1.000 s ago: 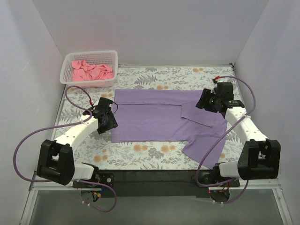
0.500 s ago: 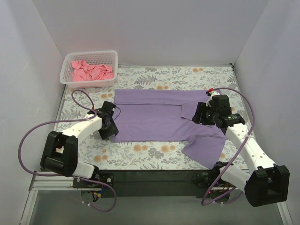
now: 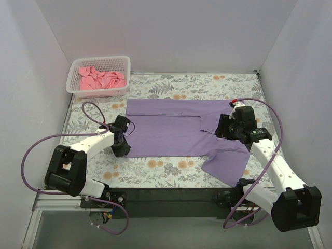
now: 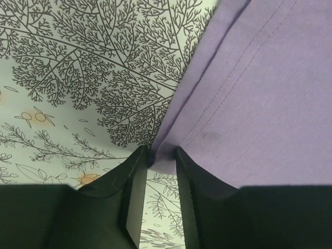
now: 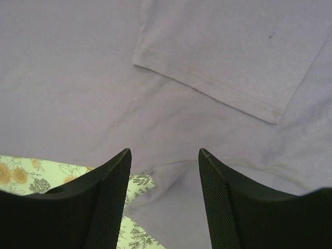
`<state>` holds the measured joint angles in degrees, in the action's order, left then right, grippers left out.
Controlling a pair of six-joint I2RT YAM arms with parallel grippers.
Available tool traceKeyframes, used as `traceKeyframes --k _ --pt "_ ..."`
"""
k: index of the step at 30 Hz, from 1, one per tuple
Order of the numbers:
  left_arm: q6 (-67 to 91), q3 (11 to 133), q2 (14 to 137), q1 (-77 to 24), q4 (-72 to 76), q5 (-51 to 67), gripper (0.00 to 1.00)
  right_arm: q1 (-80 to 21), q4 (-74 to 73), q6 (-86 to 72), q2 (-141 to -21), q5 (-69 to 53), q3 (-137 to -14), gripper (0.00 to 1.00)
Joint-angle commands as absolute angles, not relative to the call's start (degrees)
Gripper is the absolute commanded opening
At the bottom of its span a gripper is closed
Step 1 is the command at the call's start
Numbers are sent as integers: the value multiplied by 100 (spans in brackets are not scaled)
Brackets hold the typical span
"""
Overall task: Fold and stack the t-shirts
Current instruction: Fold the tshirt
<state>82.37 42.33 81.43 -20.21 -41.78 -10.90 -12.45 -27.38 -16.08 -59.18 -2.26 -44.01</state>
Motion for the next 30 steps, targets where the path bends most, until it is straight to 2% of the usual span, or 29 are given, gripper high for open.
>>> traceKeyframes --k 1,2,3,4,10,13,20,30 --pt "8385 3955 8270 -2092 -4061 -1072 20 -1257 -2777 -1529 -5775 -26 -4342 62" --pt "8385 3955 8262 -2083 -4052 -1072 15 -1257 -2795 -1529 -5774 235 -4359 62" --pt "8376 3955 8244 -2083 -4052 -1072 4 -1257 -2865 -1529 -5783 316 -4368 62" --pt "8376 3955 8235 -2092 -4043 -1072 0 -1257 -2917 -1547 -5792 421 -4403 62" --pt "8201 3903 7981 -2083 -3868 -1020 0 -898 -3444 -1731 -5994 1133 -4439 70" --pt "8112 3788 7875 -2092 -3701 -1089 0 -381 -3603 -1740 -6116 610 -4298 70" --pt "8016 3832 7744 -2092 -3674 -1028 0 1317 -3454 -1881 -6249 -359 -3753 64" --pt "7989 3814 7418 -2092 -3639 -976 0 1986 -3208 -1969 -6740 -114 -3770 54"
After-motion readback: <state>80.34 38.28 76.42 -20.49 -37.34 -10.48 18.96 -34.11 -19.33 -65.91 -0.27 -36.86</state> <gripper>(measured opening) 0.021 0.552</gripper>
